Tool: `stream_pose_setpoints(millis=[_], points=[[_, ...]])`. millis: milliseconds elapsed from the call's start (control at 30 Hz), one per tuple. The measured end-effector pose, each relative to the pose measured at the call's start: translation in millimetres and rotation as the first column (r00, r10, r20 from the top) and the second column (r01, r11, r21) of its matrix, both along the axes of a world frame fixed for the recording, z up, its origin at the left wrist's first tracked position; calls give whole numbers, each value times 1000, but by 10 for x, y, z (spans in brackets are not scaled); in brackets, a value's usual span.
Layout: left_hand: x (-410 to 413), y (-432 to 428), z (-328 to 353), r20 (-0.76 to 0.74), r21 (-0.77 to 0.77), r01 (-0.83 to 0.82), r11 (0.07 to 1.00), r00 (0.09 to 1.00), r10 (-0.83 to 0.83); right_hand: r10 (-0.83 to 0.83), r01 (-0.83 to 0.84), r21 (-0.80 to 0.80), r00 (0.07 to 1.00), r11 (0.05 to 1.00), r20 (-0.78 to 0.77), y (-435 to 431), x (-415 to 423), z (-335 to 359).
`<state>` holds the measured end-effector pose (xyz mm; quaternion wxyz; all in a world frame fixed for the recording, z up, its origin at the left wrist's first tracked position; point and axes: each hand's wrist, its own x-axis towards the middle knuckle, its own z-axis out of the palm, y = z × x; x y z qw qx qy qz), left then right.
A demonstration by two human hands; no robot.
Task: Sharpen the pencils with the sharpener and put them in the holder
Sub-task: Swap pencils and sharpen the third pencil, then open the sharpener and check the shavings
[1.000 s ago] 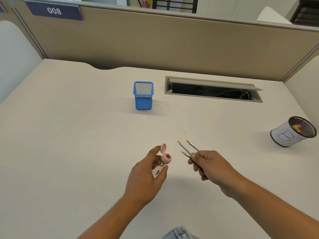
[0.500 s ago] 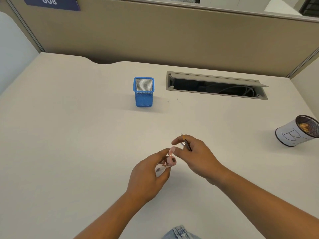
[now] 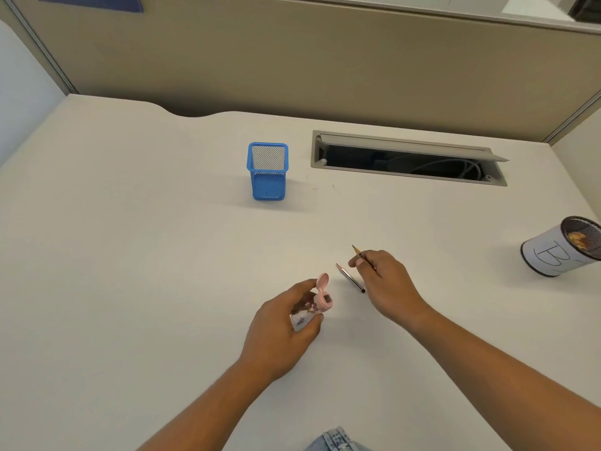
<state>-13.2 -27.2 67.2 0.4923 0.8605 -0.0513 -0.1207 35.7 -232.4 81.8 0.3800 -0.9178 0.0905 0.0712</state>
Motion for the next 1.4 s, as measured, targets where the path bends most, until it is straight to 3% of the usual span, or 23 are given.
stream_pose_setpoints(millis=[167, 300, 467, 767, 1100, 1267, 1333, 1400], points=[[-52, -7, -2, 11, 24, 28, 999, 1000, -29, 8, -13, -310, 1000, 951, -18, -273, 160, -228], [-91, -32, 10, 1, 18, 41, 999, 999, -41, -101, 100, -283, 995, 954, 11, -343, 211, -226], [-87, -52, -22, -21, 3, 31, 1000, 999, -31, -127, 117, -228, 991, 967, -30, -385, 209, -312], [-43, -59, -23, -31, -21, -2, 1000, 1000, 1, 39, -49, -297, 998, 953, -40, -215, 20, -407], [-68, -23, -8, -27, 15, 7, 1000, 1000, -7, 11, -11, -231, 1000, 973, -2, 153, 63, -469], [-102, 16, 43, -27, 9, -2, 1000, 1000, 2, -82, 85, -169, 996, 982, 23, 82, 61, -335], [-109, 19, 82, -20, 14, -3, 1000, 1000, 3, -149, 153, -52, 985, 987, 86, 38, 49, -138], [-118, 9, 124, -9, 24, 11, 1000, 1000, -10, -138, 130, 175, 990, 976, 31, 17, -3, 101]])
